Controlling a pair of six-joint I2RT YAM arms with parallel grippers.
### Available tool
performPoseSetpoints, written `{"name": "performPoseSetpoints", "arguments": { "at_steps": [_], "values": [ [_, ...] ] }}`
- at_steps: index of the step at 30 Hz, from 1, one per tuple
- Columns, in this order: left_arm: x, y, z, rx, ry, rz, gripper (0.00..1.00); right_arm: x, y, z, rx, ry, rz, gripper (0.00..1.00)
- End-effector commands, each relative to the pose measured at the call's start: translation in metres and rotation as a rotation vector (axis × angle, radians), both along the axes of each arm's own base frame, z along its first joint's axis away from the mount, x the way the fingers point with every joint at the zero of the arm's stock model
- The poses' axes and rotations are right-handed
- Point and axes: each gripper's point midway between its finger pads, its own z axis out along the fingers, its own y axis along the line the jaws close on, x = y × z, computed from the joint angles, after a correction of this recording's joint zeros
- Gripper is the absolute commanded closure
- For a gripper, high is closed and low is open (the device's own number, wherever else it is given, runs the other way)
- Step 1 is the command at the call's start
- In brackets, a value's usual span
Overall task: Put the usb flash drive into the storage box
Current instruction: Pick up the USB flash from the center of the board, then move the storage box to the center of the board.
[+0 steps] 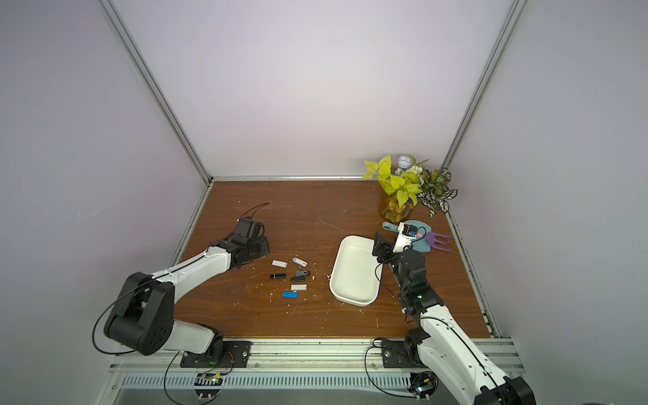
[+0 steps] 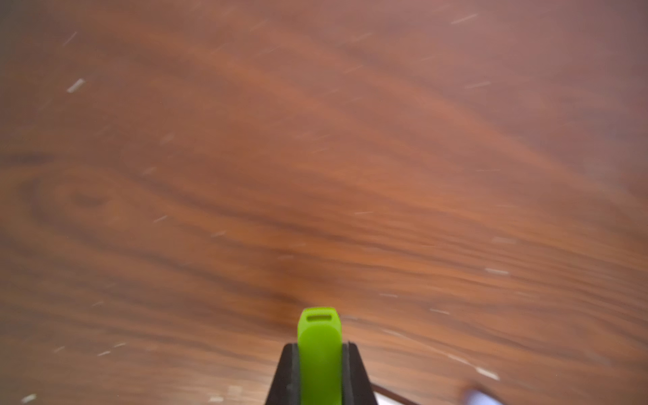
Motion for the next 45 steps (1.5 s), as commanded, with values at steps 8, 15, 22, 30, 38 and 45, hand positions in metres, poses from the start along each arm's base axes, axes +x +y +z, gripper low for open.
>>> {"name": "performPoseSetpoints", "arguments": {
  "at_steps": [8,15,22,30,38,45],
  "values": [
    [-0.03,-0.25,0.077,-0.173,-0.132,-0.534,0.96,-0.004,-0.022,0.011,0.015,-0.061,-0.115,0.24],
    [-0.032,-0.338,0.05,-0.199,-0.081,-0.642,0.98,-0.006,-0.041,0.006,-0.015,-0.025,-0.222,0.24],
    [-0.046,-0.384,0.016,-0.211,-0.025,-0.688,0.99,-0.004,-0.054,-0.007,-0.028,0.035,-0.3,0.23],
    [-0.035,-0.402,-0.013,-0.248,0.001,-0.61,1.0,-0.002,-0.06,-0.016,-0.022,0.064,-0.331,0.24],
    [-0.021,-0.409,-0.027,-0.263,-0.01,-0.527,0.97,0.0,-0.061,-0.02,-0.007,0.073,-0.324,0.24],
    [0.001,-0.417,-0.031,-0.306,-0.04,-0.437,0.96,0.0,-0.06,-0.021,0.003,0.072,-0.32,0.24]
  ]
}}
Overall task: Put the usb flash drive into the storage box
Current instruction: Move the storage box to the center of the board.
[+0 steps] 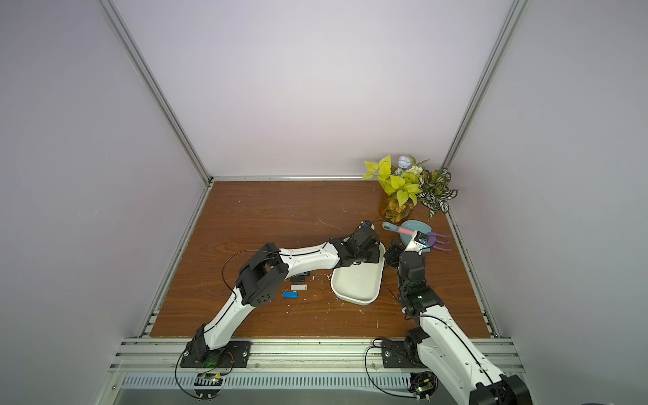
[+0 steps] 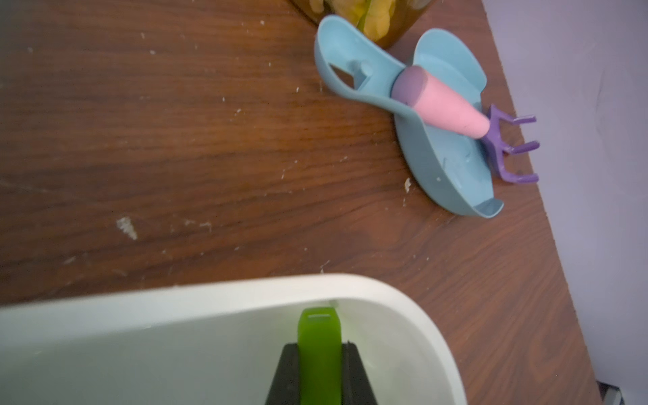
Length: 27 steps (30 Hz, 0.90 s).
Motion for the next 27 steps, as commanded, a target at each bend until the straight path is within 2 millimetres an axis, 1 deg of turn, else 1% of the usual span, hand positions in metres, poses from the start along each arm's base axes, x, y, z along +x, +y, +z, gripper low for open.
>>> {"name": "performPoseSetpoints", "arguments": {
  "at_steps": [1,3,4,9,17,22,27],
  "values": [
    [0.018,-0.005,0.005,-0.048,-0.023,0.078,0.96,0.005,0.001,0.018,0.031,-0.054,-0.005,0.24],
    [0.023,-0.006,0.006,-0.056,-0.033,0.095,0.96,0.005,0.0,0.018,0.032,-0.056,-0.006,0.24],
    [0.026,-0.004,0.004,-0.047,-0.034,0.112,0.96,0.005,0.0,0.017,0.031,-0.052,-0.007,0.24],
    [0.04,0.018,-0.003,-0.009,-0.03,0.22,0.96,0.006,0.0,0.017,0.033,-0.05,-0.004,0.25],
    [0.058,0.044,0.0,0.026,-0.054,0.327,0.95,0.006,0.002,0.017,0.037,-0.049,0.006,0.24],
    [0.067,0.076,-0.001,0.072,-0.068,0.396,0.95,0.006,0.002,0.016,0.038,-0.047,0.009,0.24],
    [0.068,0.111,0.001,0.107,-0.085,0.449,0.96,0.007,0.003,0.016,0.042,-0.048,0.013,0.24]
  ]
}}
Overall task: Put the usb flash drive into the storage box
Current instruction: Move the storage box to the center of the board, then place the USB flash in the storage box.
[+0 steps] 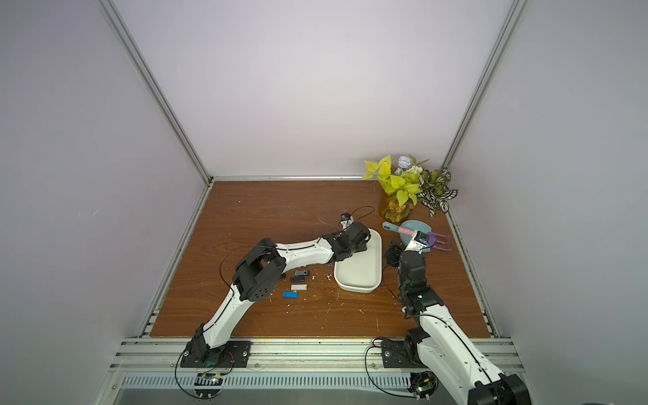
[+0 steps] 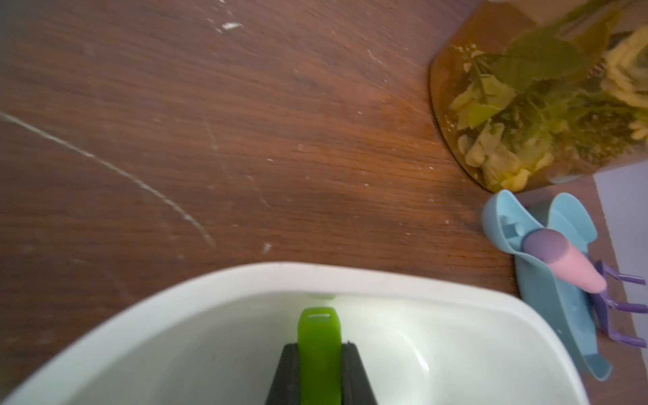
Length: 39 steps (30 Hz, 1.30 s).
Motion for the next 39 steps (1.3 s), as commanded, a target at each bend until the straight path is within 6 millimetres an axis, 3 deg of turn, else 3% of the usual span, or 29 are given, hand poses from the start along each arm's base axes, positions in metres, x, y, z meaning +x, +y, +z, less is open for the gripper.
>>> {"name": "performPoseSetpoints", "arguments": {
  "at_steps": [1,7,11,16,18,31,39],
  "values": [
    [0.008,0.032,0.014,0.038,-0.037,0.077,0.96,0.006,0.002,0.018,0.029,-0.055,0.005,0.24],
    [0.005,0.041,0.019,0.052,-0.041,0.079,0.95,0.007,0.004,0.017,0.033,-0.051,0.013,0.24],
    [0.004,0.014,0.02,0.018,-0.038,0.002,0.95,0.007,0.004,0.017,0.034,-0.052,0.016,0.24],
    [-0.005,-0.032,0.021,-0.002,-0.047,-0.098,0.95,0.007,0.003,0.018,0.034,-0.054,0.012,0.24],
    [-0.005,-0.038,0.016,0.011,-0.032,-0.099,0.95,0.006,0.003,0.019,0.034,-0.054,0.012,0.24],
    [0.0,-0.035,0.004,0.022,-0.007,-0.053,0.88,0.008,0.005,0.017,0.043,-0.051,0.023,0.24],
    [0.001,-0.037,0.011,0.028,-0.017,-0.063,0.64,0.007,0.005,0.017,0.045,-0.051,0.023,0.24]
  ]
}}
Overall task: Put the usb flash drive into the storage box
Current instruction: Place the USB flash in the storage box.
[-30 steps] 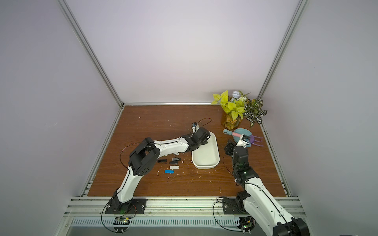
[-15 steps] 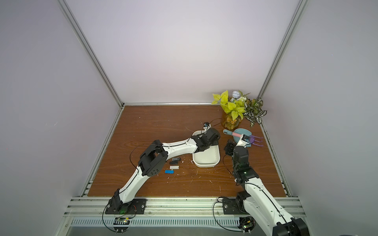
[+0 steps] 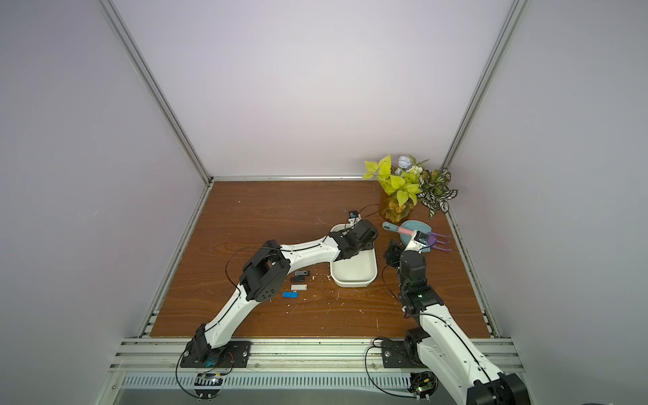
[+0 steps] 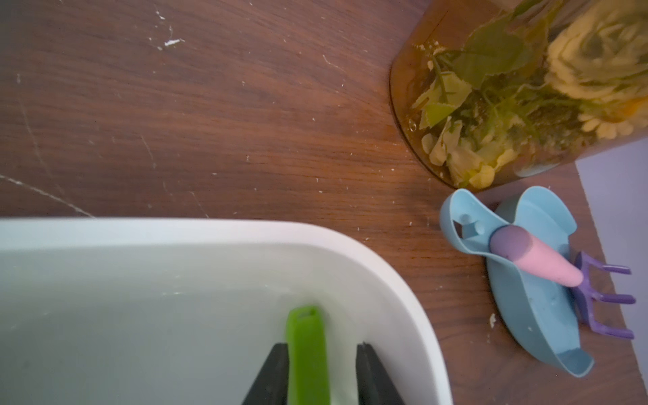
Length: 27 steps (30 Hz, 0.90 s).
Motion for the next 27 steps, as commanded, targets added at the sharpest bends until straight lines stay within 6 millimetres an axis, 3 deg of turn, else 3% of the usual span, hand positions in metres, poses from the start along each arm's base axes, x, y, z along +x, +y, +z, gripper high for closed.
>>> {"name": "performPoseSetpoints", "arguments": {
  "at_steps": [1,5,8,11,14,16,18,21,24,27],
  "values": [
    [0.002,0.003,0.006,0.019,-0.005,0.0,0.63,0.007,0.002,0.02,0.028,-0.061,0.004,0.24],
    [0.0,0.004,0.035,0.013,-0.039,-0.018,0.62,0.006,0.002,0.022,0.026,-0.064,0.004,0.24],
    [-0.007,0.004,0.078,0.011,-0.096,-0.056,0.61,0.005,0.002,0.025,0.024,-0.074,0.008,0.24],
    [-0.018,0.026,0.131,0.04,-0.172,-0.076,0.61,0.005,0.009,0.038,0.017,-0.101,0.054,0.24],
    [-0.037,0.085,0.176,0.096,-0.239,-0.039,0.6,0.003,0.02,0.058,0.017,-0.147,0.122,0.26],
    [-0.048,0.134,0.191,0.121,-0.267,-0.01,0.55,0.002,0.036,0.072,0.029,-0.18,0.212,0.27],
    [-0.064,0.196,0.182,0.15,-0.246,0.009,0.54,0.001,0.067,0.087,0.032,-0.202,0.367,0.28],
    [-0.088,0.271,0.17,0.197,-0.202,0.037,0.52,-0.002,0.122,0.104,0.03,-0.191,0.598,0.3],
    [-0.114,0.329,0.157,0.267,-0.177,0.078,0.52,-0.011,0.18,0.101,0.004,-0.119,0.84,0.29],
    [-0.141,0.362,0.149,0.286,-0.18,0.1,0.51,-0.032,0.234,0.09,-0.02,-0.081,1.057,0.3]
  ]
}}
